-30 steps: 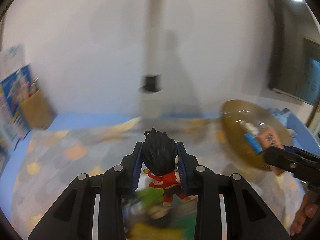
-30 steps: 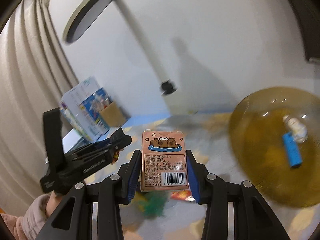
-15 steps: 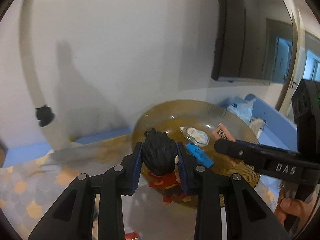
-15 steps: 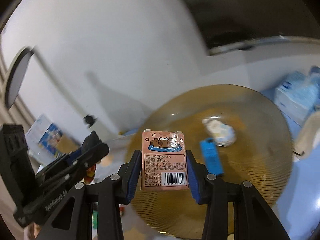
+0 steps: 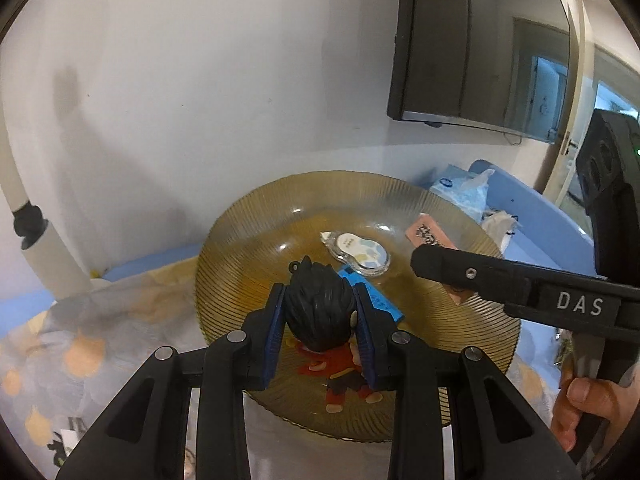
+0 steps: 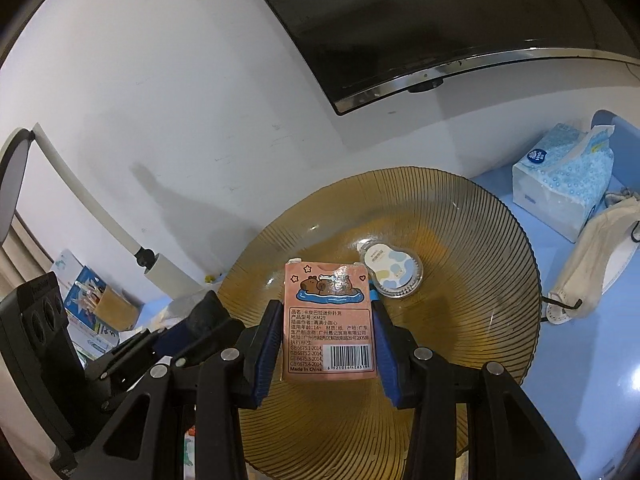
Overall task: Organize rigid objects
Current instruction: 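Carry juice box and figurine into the amber bowl and release both, then grasp the black-blue lighter with the left gripper while the right grasps the green toy, then carry the lighter and green toy over the amber bowl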
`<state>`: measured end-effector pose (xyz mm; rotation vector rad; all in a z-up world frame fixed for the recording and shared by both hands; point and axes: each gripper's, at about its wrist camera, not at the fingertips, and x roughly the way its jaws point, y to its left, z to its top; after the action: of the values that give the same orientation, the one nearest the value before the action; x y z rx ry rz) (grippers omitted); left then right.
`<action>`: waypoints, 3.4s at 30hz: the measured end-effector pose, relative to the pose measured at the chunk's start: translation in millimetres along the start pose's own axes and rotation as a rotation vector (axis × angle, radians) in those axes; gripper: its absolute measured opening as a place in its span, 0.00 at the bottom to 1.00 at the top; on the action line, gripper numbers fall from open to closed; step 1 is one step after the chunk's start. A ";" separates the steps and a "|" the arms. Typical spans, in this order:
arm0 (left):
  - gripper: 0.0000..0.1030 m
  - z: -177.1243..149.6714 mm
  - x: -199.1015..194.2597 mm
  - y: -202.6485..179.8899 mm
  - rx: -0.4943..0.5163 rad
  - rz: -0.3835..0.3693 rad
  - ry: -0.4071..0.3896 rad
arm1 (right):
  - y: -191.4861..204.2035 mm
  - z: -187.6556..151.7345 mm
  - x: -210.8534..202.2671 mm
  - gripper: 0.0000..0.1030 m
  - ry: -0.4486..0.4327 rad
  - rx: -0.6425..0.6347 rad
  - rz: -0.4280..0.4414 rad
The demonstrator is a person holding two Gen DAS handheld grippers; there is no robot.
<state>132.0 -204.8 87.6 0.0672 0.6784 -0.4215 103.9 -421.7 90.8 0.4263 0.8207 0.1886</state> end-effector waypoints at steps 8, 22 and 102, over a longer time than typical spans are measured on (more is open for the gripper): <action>0.99 0.5 -9.1 -8.0 0.079 0.011 0.004 | 14.6 4.9 -11.9 1.00 -0.066 0.014 0.164; 1.00 -15.1 -93.1 100.6 -0.146 0.222 -0.031 | 98.9 -8.5 -29.3 1.00 -0.063 -0.150 0.163; 0.19 -177.6 -139.6 199.5 -0.378 0.371 0.019 | 146.8 -149.1 30.6 0.29 0.088 -0.136 0.417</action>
<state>8.6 61.9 20.8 -0.1593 0.7372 0.0671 13.9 -236.0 44.6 0.4596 0.7926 0.6505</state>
